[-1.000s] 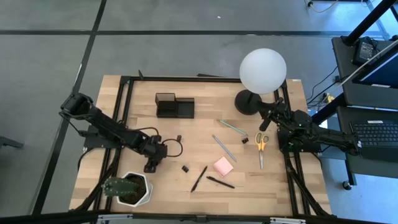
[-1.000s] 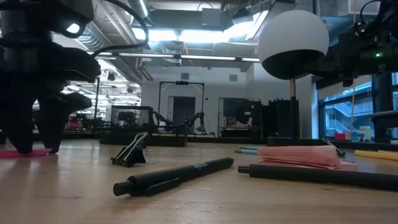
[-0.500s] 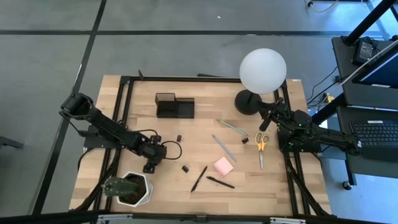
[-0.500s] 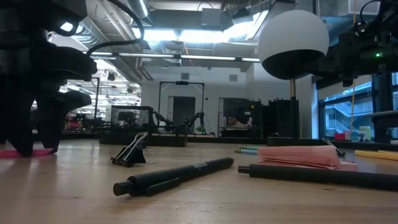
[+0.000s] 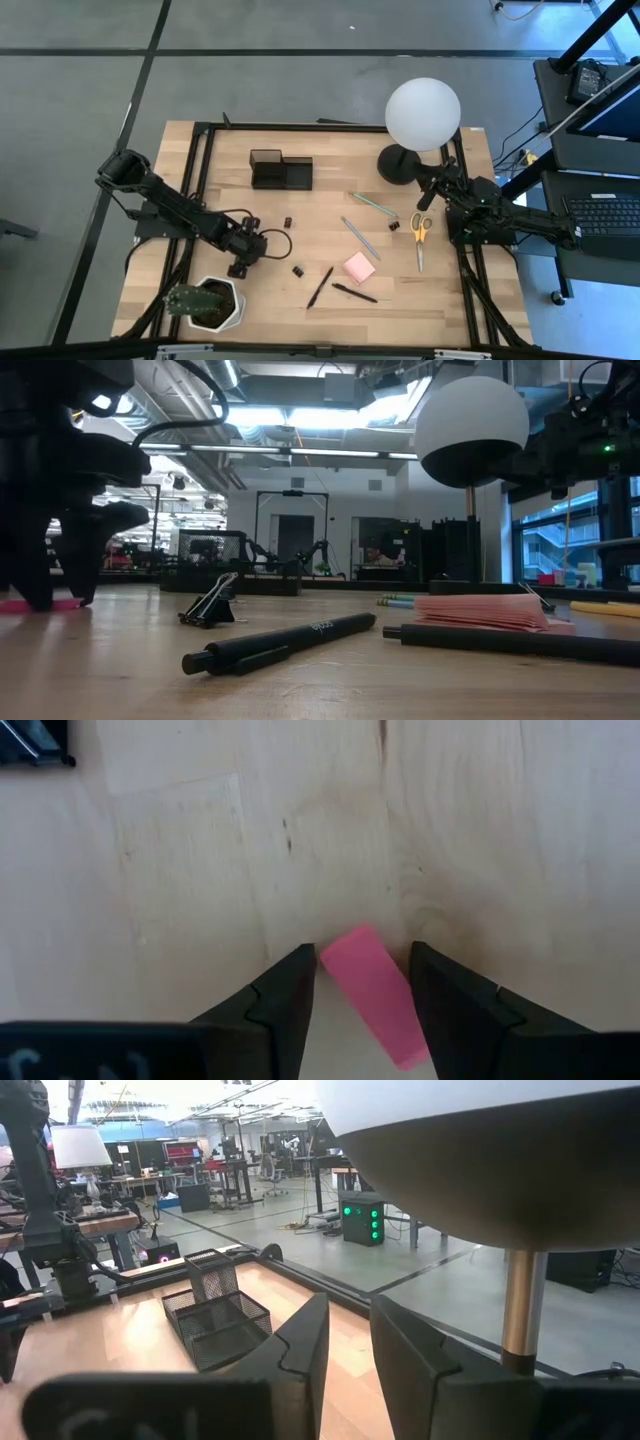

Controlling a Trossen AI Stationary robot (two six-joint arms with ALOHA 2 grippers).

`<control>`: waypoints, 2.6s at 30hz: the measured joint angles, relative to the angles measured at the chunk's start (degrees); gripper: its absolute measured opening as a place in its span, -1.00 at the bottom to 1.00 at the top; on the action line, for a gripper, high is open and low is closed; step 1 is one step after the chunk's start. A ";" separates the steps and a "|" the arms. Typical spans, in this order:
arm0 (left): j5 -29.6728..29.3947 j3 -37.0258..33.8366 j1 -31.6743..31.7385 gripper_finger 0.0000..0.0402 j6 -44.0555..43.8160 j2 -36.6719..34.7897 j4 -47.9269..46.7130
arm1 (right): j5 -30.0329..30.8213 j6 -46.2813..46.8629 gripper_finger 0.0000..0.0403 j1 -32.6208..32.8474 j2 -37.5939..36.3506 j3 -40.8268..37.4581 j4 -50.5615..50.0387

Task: Pick and place office supplies into organizer
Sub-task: Put the pink eraser into the desk organizer

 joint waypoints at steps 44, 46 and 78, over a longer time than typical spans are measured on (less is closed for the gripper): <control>-0.37 -0.04 0.09 -0.56 -3.70 -0.13 -0.41 | 0.00 -1.73 -0.60 0.00 0.00 0.00 0.02; -0.53 -0.13 0.19 -0.56 -1.96 -0.24 0.52 | 0.00 -1.73 -0.60 -0.01 -0.01 0.00 0.02; -22.03 4.27 22.38 -0.56 23.90 -6.19 3.23 | 0.00 -1.60 -0.60 -0.01 -0.01 0.00 1.46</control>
